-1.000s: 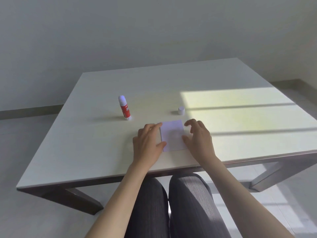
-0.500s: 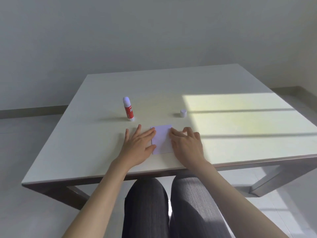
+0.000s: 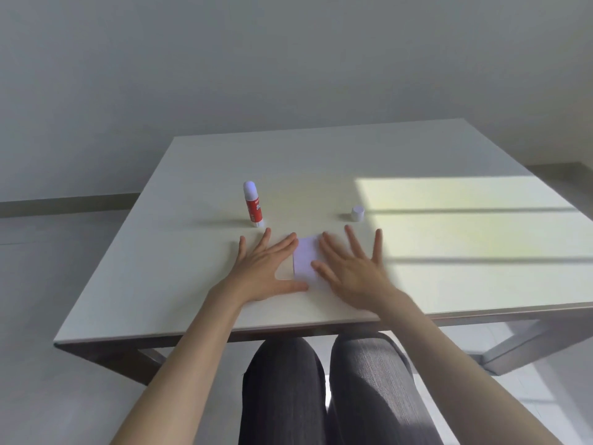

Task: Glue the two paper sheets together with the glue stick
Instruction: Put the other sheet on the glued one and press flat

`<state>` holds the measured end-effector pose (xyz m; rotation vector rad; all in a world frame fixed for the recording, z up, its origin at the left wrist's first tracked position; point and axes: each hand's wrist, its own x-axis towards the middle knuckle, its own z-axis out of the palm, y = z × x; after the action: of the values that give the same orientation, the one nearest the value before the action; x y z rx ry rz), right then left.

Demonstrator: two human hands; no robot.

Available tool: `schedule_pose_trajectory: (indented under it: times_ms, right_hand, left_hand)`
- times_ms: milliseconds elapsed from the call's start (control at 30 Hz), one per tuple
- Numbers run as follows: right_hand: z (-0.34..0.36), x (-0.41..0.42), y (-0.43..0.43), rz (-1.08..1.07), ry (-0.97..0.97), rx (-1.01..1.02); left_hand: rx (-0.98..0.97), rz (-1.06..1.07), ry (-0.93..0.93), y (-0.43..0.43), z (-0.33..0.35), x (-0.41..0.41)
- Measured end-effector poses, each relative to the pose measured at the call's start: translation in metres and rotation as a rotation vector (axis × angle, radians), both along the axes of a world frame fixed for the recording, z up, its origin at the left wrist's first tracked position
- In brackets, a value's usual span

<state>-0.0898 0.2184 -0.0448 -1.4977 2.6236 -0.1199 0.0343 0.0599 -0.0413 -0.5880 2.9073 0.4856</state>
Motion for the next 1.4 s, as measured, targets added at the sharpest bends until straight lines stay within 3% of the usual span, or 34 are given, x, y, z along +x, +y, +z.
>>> schedule_pose_trajectory:
  times_ms: [67,200,400,567,733,933,1133,1300,1400]
  right_hand:
    - [0.006,-0.005,-0.004,-0.029,0.021,0.042]
    - [-0.008,0.031,0.002,0.250,-0.001,-0.041]
    - [0.007,0.000,-0.013,0.050,0.005,0.043]
    - [-0.011,0.027,0.000,0.244,0.029,-0.050]
    - [0.003,-0.011,-0.009,0.013,0.015,0.060]
    - [-0.010,0.027,0.010,0.240,-0.003,-0.049]
    - [0.003,-0.012,0.001,0.020,0.020,0.047]
    - [-0.013,0.028,0.019,0.248,0.024,-0.041]
    - [-0.002,0.004,0.018,0.205,0.009,-0.012]
  left_hand:
    - [-0.012,-0.004,-0.002,0.001,0.000,0.000]
    - [0.014,-0.005,0.009,0.000,-0.001,0.000]
    - [0.030,0.007,-0.006,0.002,-0.001,-0.001]
    - [0.070,0.004,0.023,0.002,-0.002,0.000]
    - [0.082,0.011,0.003,0.002,-0.003,-0.001]
    - [0.105,0.018,0.022,0.001,-0.004,-0.001]
    - [0.092,0.013,-0.007,0.001,-0.004,-0.002]
    - [0.105,0.015,-0.001,0.001,-0.005,-0.002]
    - [0.098,0.025,0.013,-0.001,0.000,-0.001]
